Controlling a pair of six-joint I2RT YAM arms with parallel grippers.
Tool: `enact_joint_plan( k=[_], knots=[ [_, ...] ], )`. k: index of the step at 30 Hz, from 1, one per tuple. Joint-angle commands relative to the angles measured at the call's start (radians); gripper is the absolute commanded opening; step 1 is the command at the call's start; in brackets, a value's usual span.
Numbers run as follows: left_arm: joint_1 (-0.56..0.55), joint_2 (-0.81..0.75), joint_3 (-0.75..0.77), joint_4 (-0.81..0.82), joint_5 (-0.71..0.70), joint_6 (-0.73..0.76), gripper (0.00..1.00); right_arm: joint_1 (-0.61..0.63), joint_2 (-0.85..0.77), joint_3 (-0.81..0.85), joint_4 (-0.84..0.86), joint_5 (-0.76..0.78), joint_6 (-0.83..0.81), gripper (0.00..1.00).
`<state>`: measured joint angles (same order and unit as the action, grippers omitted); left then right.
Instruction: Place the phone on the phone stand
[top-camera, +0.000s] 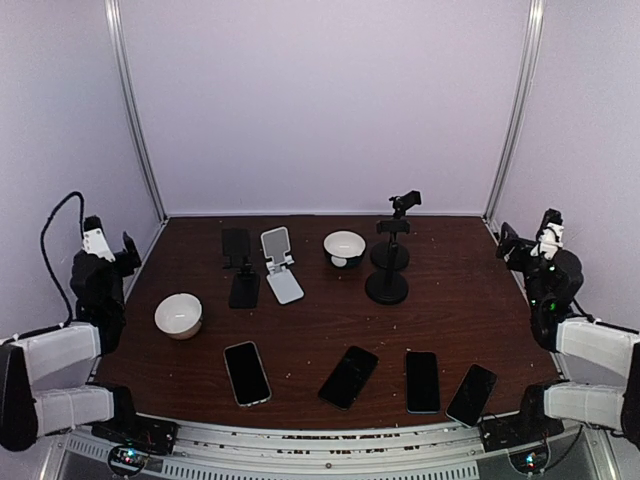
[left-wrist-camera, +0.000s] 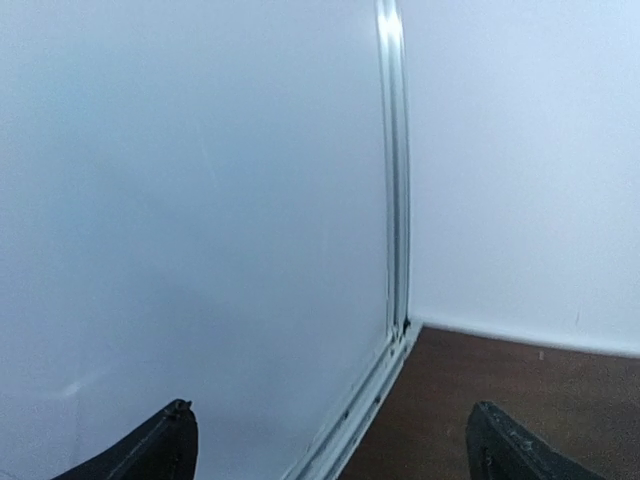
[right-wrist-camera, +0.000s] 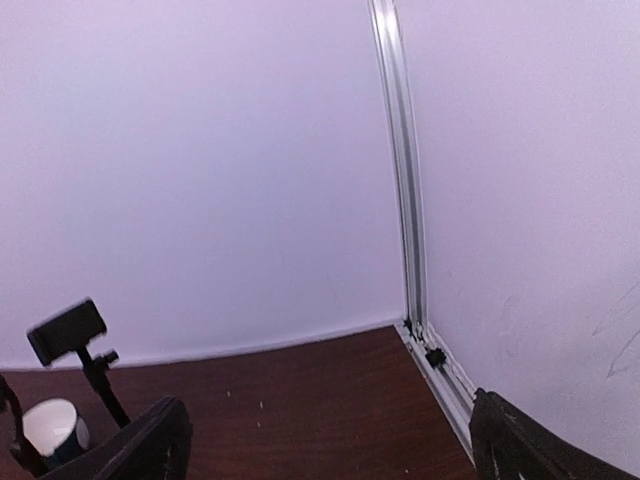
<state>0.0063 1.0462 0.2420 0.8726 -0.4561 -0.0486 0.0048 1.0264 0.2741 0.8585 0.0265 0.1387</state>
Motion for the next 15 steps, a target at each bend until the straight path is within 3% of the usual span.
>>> enact_joint_plan(
  k=[1, 6, 8, 12, 15],
  knots=[
    [-0.014, -0.148, 0.158, -0.181, -0.131, -0.091, 0.95, -0.011, -0.127, 0.108, -0.174, -0.004, 0.184, 1.0],
    [-0.086, -0.215, 0.337, -0.491, -0.046, -0.161, 0.89, -0.004, -0.155, 0.35, -0.532, -0.381, 0.259, 1.0],
    [-0.139, -0.199, 0.428, -0.575, -0.02, -0.154, 0.89, 0.014, -0.142, 0.415, -0.641, -0.447, 0.268, 1.0],
    [-0.24, -0.14, 0.533, -0.654, 0.108, -0.143, 0.87, 0.126, -0.107, 0.543, -0.97, -0.341, 0.205, 1.0],
    [-0.357, -0.082, 0.59, -0.653, 0.169, -0.06, 0.84, 0.31, -0.078, 0.619, -1.204, -0.127, 0.151, 1.0]
  ],
)
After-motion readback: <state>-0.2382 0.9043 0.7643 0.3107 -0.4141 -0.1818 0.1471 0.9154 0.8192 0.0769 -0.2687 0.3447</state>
